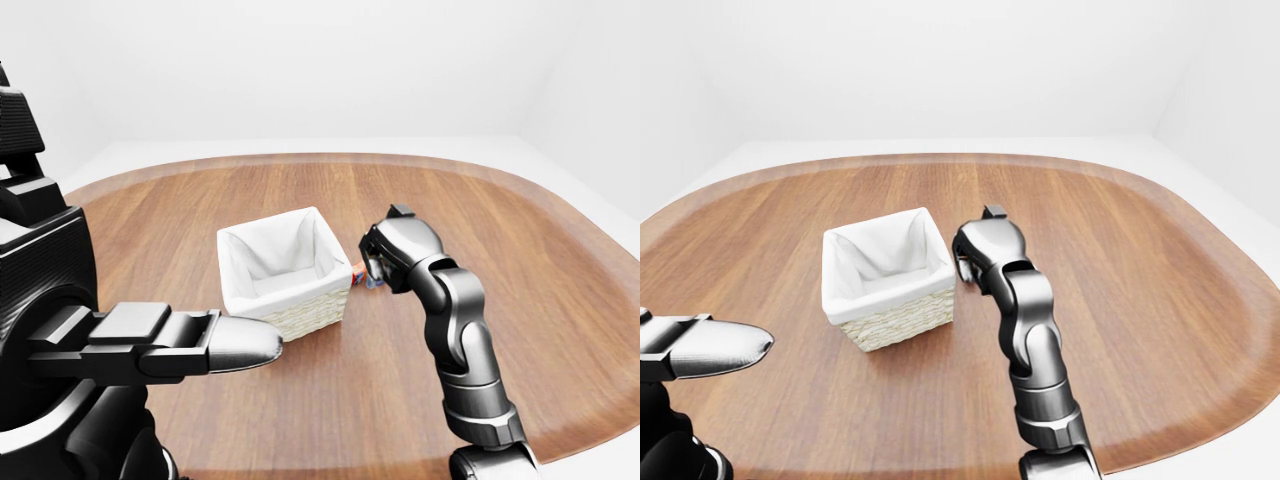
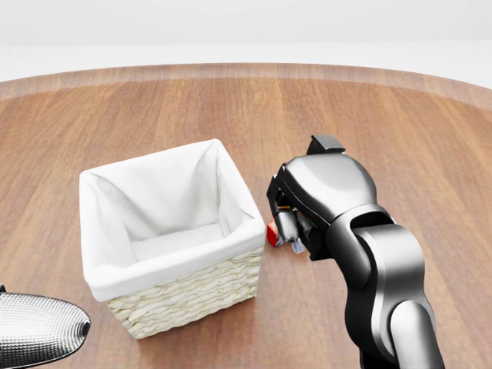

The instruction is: Pick up the alphabet soup and put it in the basket.

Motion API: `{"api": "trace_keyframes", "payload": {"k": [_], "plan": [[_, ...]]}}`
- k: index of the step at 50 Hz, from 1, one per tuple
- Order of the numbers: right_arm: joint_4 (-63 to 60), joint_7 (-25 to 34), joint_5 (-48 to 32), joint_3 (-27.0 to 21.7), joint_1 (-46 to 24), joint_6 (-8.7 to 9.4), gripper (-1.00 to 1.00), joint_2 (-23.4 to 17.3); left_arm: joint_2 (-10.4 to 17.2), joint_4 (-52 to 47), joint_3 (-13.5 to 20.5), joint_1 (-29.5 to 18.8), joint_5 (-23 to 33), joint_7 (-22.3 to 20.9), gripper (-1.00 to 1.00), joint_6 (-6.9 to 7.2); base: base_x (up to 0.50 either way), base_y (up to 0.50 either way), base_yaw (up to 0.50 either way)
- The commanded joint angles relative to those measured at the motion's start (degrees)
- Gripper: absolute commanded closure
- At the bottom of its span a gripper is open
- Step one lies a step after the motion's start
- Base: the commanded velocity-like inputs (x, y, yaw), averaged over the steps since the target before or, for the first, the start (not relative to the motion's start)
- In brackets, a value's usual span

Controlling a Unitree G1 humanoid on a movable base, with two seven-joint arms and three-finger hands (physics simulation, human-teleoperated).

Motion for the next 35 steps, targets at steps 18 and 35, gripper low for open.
{"api": "trace_keyframes", "payload": {"k": [18,35], "plan": [[0.2,0.0,-4.7,2.8,-7.9,0.0,0.96,4.3,-1.3,0.0,0.0,-0.1,2.2,-1.9,-1.0,0.0,0.0,0.0,0.0],[1.4,0.0,-5.7,3.7,-9.2,0.0,0.96,6.2,-0.9,0.0,-0.6,0.3,1.4,-1.2,-1.0,0.0,0.0,0.0,0.0]]}}
